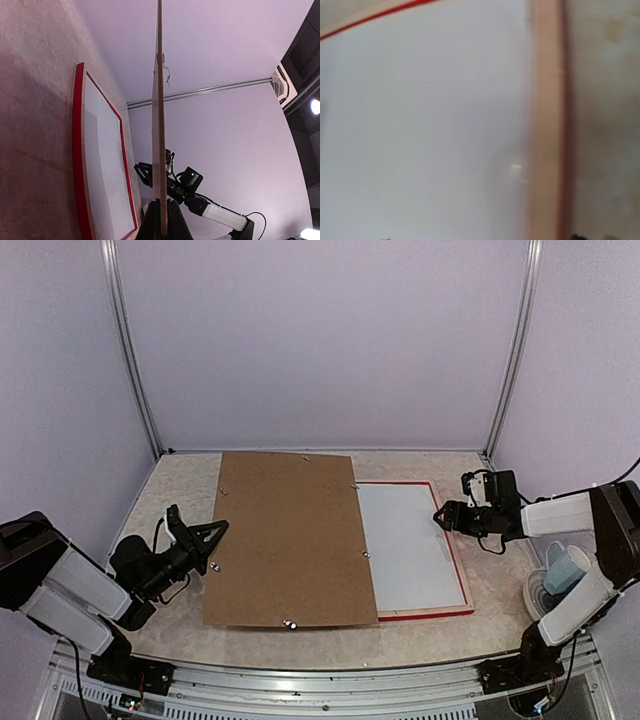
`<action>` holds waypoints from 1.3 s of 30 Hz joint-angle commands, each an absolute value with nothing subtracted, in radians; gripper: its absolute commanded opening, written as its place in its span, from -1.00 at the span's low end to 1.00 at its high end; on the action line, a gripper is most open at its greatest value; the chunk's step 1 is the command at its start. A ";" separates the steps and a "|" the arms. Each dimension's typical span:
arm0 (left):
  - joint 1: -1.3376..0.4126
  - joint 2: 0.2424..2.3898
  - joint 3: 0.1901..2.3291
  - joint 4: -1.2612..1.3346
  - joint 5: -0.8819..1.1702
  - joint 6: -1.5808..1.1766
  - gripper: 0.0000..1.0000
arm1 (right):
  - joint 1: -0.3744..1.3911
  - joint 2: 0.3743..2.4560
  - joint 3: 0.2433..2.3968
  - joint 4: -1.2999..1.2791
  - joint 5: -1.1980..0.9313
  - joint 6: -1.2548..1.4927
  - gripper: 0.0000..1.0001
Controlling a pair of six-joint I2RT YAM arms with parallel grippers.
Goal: Put the photo into the frame
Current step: Move the frame body to the center of the board.
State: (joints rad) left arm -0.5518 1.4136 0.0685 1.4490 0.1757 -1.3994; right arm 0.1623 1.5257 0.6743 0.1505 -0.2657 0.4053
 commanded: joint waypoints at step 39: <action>-0.564 1.089 0.010 1.321 0.103 -1.348 -1.00 | 0.420 1.618 0.549 0.237 -0.177 0.511 -0.33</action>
